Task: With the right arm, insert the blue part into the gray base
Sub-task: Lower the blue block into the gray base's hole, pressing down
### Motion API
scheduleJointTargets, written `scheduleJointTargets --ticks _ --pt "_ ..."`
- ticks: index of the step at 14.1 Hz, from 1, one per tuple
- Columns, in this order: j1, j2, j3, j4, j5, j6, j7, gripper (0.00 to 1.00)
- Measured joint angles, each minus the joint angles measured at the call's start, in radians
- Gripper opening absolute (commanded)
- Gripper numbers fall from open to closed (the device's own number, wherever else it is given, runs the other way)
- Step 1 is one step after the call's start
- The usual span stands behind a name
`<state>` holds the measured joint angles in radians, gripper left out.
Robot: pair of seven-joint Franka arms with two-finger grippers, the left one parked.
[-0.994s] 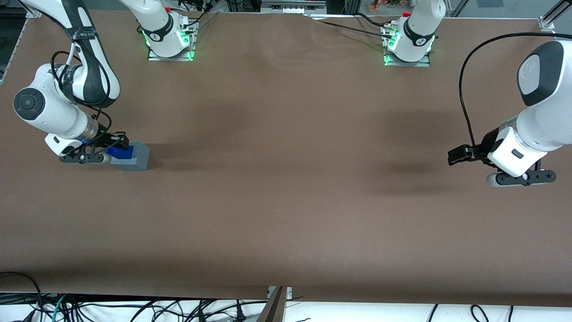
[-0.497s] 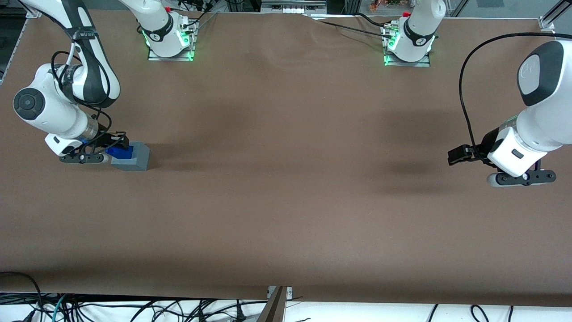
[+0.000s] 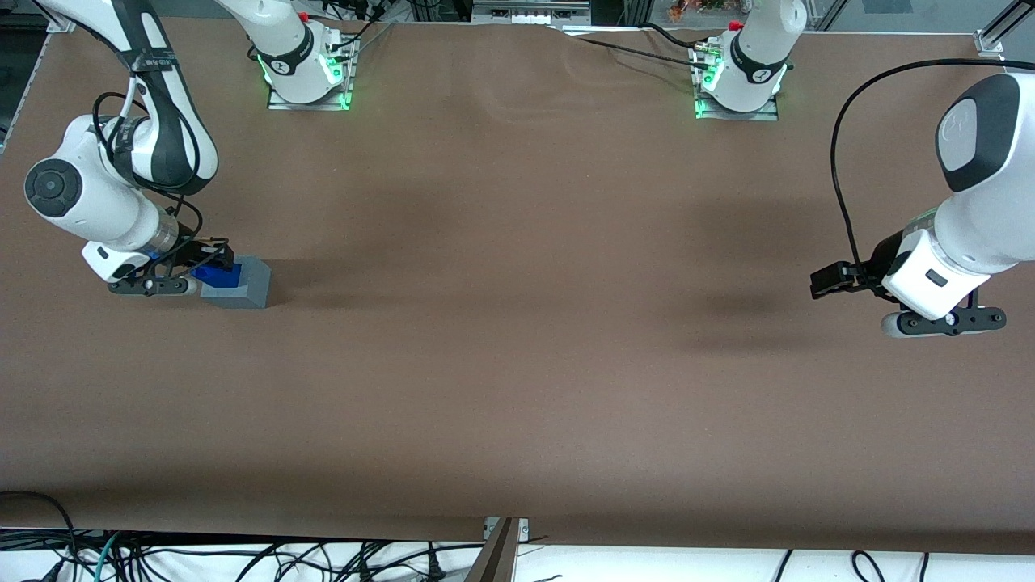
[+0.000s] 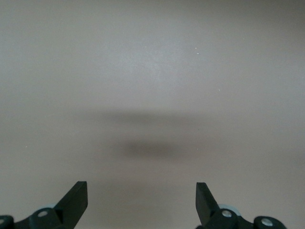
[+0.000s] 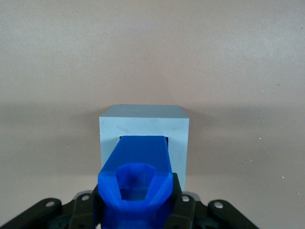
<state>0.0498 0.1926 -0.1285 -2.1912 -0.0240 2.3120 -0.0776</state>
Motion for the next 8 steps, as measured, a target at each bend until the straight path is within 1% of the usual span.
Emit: scheduleJointTargets --ticks 8 --pt "0.000 0.000 0.000 -0.001 0.016 0.000 0.000 0.22"
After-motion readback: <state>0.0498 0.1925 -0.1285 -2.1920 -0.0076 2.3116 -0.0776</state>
